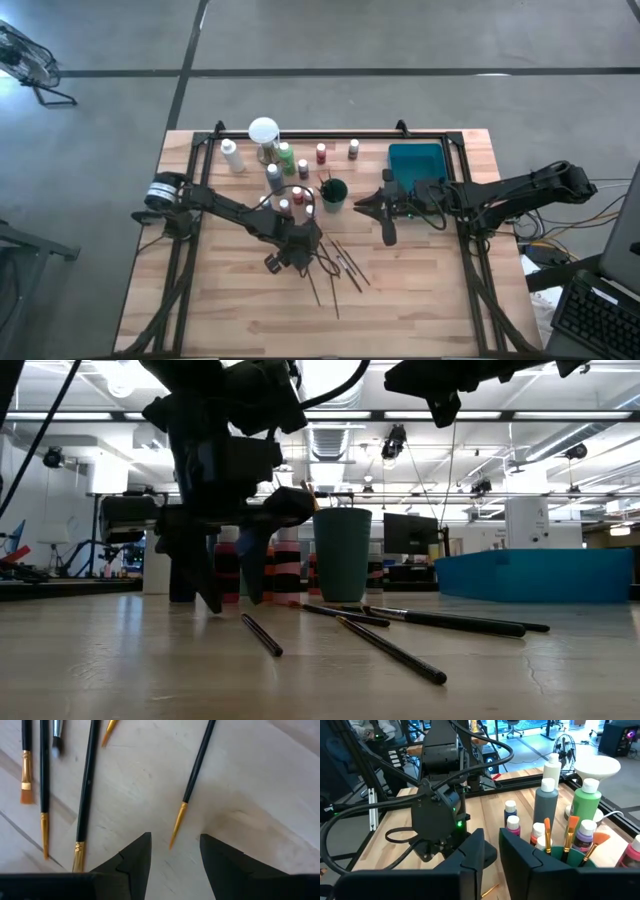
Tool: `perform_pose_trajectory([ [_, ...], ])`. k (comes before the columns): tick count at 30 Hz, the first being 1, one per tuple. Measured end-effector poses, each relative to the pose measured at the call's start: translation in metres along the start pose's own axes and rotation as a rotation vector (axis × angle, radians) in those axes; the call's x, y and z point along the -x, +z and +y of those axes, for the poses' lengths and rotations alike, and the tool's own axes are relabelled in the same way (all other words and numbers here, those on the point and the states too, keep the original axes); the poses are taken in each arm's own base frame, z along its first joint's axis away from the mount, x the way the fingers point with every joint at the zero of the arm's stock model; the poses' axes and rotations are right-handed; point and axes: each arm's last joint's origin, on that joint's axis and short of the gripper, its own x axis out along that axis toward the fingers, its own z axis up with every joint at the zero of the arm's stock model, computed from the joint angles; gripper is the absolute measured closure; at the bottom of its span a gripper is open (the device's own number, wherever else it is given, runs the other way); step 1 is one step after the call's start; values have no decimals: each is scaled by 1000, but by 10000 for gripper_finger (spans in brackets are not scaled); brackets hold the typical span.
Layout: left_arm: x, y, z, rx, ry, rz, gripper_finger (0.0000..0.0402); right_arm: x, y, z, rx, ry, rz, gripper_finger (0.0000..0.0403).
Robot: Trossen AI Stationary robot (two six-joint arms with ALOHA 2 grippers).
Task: Pick & Place Paint Supplies
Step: Put the gold paint brush into the green cup
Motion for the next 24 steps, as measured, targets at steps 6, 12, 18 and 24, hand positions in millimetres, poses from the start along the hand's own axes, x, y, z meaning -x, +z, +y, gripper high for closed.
perform_pose_trajectory([
  [6, 0, -4, 4, 8, -17, -12, 242, 0, 0, 0, 0, -3, -1, 331],
  [12, -3, -10, 18, 47, -34, 7, 265, 0, 0, -1, 0, -20, -5, 321],
  [18, -6, -12, 18, 64, -74, 0, 271, 0, 0, -1, -1, -21, -6, 314],
  [24, -6, -12, 17, 90, -106, -20, 271, 0, 0, -1, 16, -23, -6, 318],
])
